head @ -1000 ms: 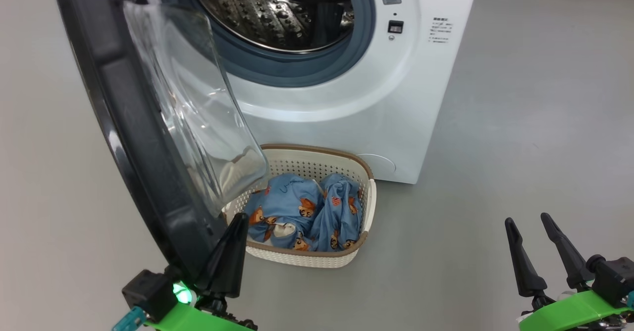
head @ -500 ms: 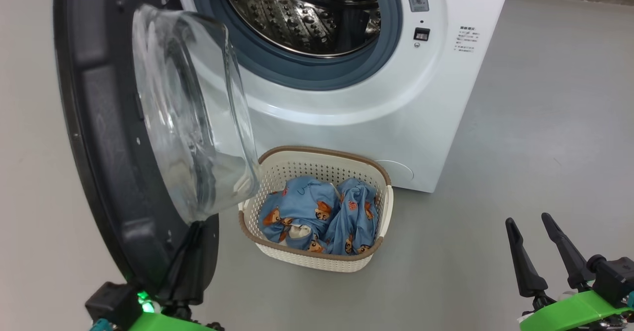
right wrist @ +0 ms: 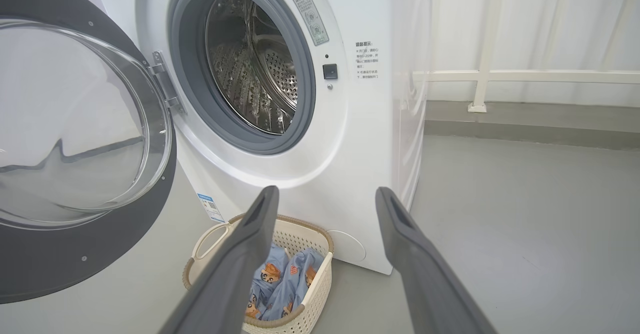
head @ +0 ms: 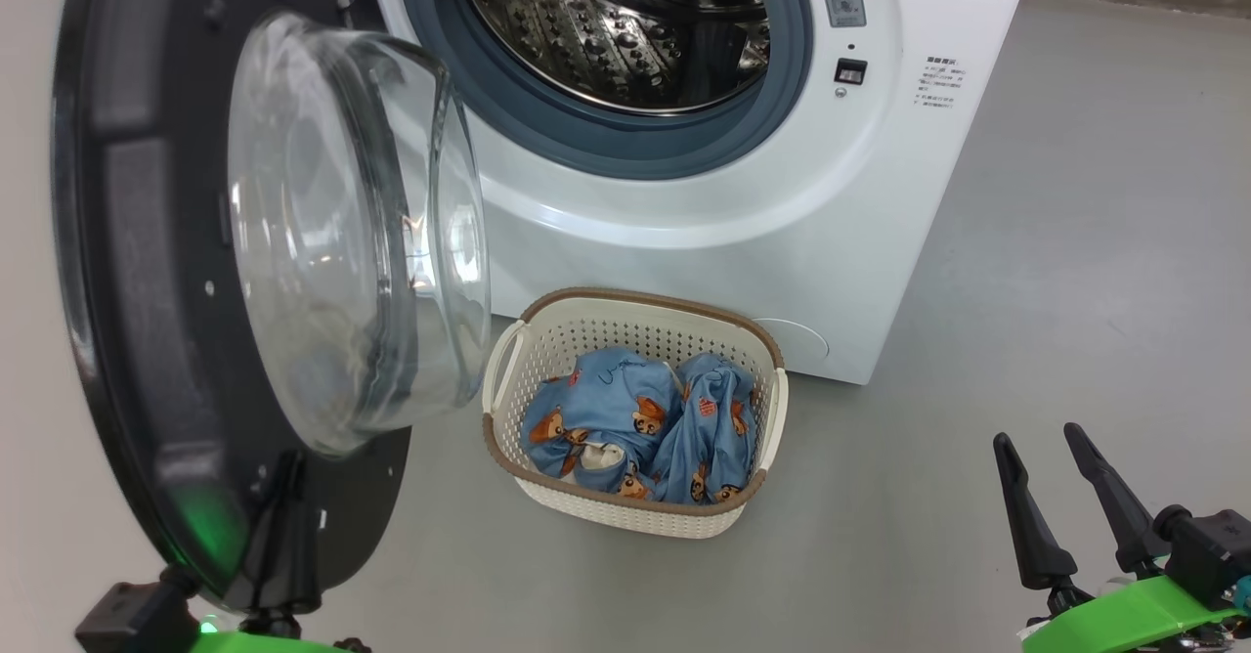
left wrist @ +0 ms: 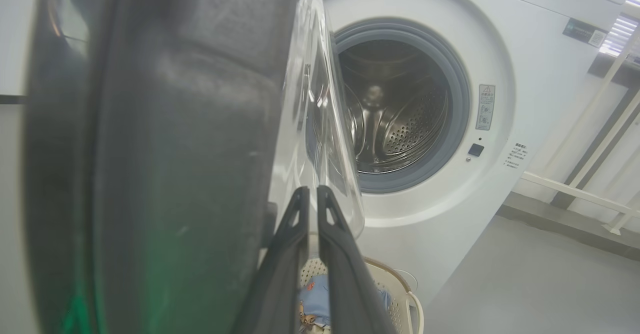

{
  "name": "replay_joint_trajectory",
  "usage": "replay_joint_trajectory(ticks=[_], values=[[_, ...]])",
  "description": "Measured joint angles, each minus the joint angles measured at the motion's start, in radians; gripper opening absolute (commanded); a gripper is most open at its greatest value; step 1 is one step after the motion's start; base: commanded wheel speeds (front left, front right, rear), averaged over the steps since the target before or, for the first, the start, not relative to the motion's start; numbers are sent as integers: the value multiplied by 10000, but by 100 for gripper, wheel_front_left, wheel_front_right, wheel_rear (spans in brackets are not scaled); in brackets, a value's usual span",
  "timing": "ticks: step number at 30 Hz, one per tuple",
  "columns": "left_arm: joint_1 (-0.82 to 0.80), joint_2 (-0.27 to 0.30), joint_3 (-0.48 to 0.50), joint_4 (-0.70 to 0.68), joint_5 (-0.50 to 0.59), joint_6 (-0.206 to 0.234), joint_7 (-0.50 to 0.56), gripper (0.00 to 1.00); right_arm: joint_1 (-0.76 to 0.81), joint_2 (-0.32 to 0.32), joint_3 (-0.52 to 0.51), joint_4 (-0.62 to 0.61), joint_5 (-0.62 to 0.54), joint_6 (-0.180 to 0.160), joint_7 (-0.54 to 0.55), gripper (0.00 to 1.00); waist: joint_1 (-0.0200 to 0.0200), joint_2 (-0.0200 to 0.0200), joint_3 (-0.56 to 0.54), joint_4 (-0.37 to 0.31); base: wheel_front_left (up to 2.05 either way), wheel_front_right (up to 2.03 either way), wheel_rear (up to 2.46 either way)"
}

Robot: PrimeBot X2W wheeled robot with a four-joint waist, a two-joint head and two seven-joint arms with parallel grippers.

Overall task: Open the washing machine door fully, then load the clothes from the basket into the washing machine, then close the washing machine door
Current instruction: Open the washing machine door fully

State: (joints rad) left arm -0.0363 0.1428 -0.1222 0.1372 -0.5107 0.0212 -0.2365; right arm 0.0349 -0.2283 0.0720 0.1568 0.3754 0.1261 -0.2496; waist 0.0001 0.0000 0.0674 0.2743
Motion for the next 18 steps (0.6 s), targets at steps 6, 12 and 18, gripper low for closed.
replay_joint_trajectory(ticks=[6, 12, 18], values=[[1, 157, 328, -2, -65, 293, 2, 0, 0, 12, 69, 0, 0, 0, 0, 100, -1, 0, 10, -8, 0, 0, 0], [-3, 389, 796, 0, -77, 504, -12, 0, 0, 15, 109, -19, 0, 0, 0, 100, -1, 0, 139, -8, 0, 0, 0], [-119, 543, 1206, 88, -92, 600, -31, 0, -1, 2, 86, -71, -4, 0, 0, 100, 0, 0, 376, 36, 0, 0, 0]])
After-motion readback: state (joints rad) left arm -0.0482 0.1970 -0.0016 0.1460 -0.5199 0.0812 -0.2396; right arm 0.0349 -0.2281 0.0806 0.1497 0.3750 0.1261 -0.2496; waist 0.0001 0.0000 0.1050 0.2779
